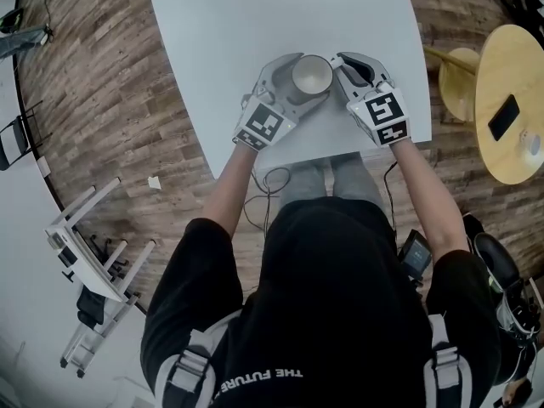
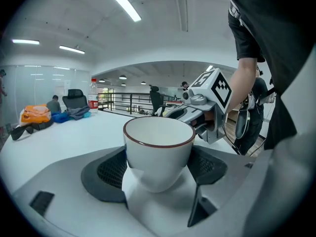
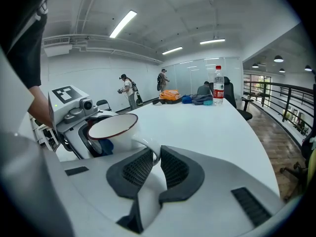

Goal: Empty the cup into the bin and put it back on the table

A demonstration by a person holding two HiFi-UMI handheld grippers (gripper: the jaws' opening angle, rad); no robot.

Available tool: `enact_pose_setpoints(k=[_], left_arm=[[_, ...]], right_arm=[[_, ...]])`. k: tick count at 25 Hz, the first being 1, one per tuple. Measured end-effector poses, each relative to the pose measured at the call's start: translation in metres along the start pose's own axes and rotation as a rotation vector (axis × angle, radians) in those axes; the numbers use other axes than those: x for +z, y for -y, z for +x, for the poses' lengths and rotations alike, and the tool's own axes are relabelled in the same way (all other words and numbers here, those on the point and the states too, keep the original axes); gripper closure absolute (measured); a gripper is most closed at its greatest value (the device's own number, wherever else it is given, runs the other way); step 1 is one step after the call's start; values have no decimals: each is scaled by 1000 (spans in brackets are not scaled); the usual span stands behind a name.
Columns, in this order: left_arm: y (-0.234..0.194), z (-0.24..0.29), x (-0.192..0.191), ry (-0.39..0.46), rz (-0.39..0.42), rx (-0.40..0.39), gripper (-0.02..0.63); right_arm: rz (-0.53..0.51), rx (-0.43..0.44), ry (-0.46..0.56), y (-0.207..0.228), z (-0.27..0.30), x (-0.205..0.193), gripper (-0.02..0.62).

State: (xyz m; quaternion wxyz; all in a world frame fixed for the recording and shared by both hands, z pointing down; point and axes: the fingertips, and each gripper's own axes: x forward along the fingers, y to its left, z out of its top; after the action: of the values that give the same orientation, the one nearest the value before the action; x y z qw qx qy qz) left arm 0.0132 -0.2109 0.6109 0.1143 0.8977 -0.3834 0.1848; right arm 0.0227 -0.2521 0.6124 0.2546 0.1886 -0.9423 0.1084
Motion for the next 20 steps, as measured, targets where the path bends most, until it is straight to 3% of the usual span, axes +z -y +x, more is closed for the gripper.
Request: enact_pose_setpoints(k=[13, 20], left_arm=[[-3, -24, 2, -41, -52, 66, 236], [-2, -58, 0, -52, -159, 160, 236]], right_arm=[[-23, -13, -62, -3, -30, 10, 534], [-46, -50, -50, 2, -74, 19, 534]])
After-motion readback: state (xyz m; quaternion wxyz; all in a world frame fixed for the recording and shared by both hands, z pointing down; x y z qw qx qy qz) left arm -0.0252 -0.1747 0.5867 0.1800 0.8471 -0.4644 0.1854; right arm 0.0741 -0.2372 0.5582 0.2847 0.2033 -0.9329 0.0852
